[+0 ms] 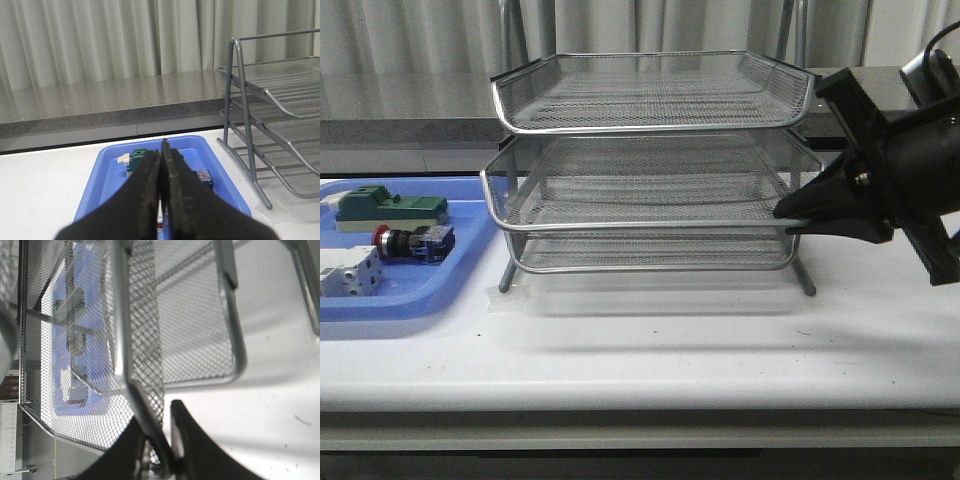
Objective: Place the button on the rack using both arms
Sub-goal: 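Pull the middle wire tray outward with the right gripper, then release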
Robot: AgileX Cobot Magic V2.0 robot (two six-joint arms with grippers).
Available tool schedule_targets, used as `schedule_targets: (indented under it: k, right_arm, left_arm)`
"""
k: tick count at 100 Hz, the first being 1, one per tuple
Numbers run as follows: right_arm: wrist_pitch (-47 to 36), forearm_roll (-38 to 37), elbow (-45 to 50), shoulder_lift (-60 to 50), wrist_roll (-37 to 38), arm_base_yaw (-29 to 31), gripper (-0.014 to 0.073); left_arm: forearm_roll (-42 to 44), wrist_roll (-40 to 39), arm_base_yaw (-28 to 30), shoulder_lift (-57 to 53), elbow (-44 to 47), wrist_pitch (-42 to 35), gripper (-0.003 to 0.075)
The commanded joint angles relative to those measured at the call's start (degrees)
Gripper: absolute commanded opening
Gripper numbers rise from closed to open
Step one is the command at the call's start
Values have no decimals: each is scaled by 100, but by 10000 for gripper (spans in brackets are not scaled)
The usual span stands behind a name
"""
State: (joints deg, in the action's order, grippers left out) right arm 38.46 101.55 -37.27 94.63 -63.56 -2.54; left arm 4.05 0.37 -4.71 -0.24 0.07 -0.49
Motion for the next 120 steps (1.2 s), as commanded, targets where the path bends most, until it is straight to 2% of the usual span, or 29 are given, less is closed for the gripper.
schedule_targets:
  k: [1,30,60,67,74,86,93,111,120]
  right_arm:
    - [9,-282,354,-405,-167,18,-62]
    - [-41,-282,1356,-1234,-188,18,-62]
    - [-69,-256,1581,-1608,-188,18,-53]
    - [-97,-246,1581,-1673,-188,18,-12]
    - [-109,-246,1581,-1739,-188,18,73]
    - [-117,-246,1581,-1892,-188,18,297]
    - [-117,-246,1581,-2024,-193,18,388]
    - [-193,-372,1581,-2551,-188,18,401]
    - [-291,-744,1573,-2858,17,18,401]
  left_arm:
    - [-22,-68,23,-187,267,-462,-20]
    - [-22,-68,23,-187,267,-462,-20]
    - [-22,-68,23,-187,267,-462,-20]
    - [-22,-68,23,-187,267,-462,-20]
    - [-22,-68,23,-187,267,-462,-20]
    - [-22,-68,23,-187,267,-462,-20]
    - [-22,-68,23,-187,267,-462,-20]
    - [-22,-68,23,-187,267,-462,-20]
    - [-22,-68,23,-187,267,-462,-20]
